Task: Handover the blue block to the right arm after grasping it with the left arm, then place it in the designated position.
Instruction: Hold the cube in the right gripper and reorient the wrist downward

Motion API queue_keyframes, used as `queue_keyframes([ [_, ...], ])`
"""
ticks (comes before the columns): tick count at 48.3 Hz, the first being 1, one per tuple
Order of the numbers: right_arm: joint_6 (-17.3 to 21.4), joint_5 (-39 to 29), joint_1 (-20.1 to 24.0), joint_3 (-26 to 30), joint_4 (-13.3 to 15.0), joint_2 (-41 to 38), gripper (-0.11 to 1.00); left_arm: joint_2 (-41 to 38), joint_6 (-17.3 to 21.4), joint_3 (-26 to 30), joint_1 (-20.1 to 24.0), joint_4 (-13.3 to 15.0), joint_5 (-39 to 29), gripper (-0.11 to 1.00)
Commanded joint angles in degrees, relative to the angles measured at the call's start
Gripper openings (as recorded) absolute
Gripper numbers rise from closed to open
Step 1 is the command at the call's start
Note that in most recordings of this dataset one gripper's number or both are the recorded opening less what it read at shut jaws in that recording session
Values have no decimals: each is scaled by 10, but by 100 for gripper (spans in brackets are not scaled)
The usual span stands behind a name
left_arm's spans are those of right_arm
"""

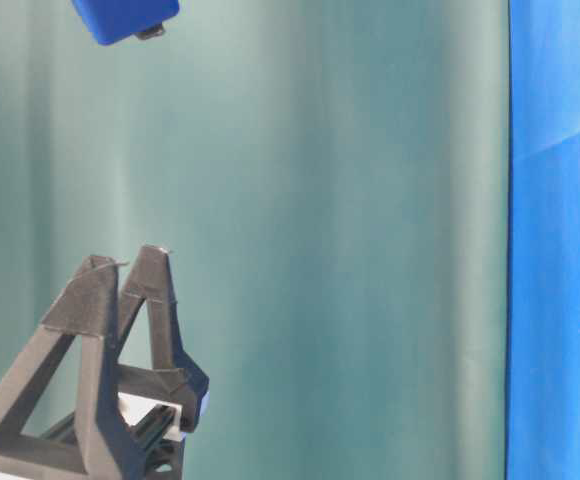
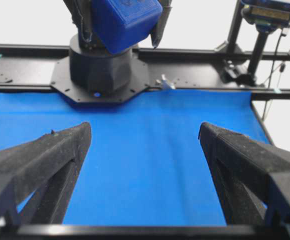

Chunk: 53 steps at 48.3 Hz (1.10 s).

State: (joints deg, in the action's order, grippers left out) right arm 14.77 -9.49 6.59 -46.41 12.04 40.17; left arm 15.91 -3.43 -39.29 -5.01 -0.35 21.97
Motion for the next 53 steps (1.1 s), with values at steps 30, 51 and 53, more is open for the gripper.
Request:
queue_keyframes([
  [30, 1, 4, -1, 6, -1, 4, 46, 12, 0, 11, -2, 0, 3, 93],
  [51, 5, -28, -1, 6, -4, 3, 46, 11, 0, 11, -2, 0, 4, 93],
  [53, 5, -36, -1, 6, -7, 4, 46, 11, 0, 11, -2, 0, 4, 93],
])
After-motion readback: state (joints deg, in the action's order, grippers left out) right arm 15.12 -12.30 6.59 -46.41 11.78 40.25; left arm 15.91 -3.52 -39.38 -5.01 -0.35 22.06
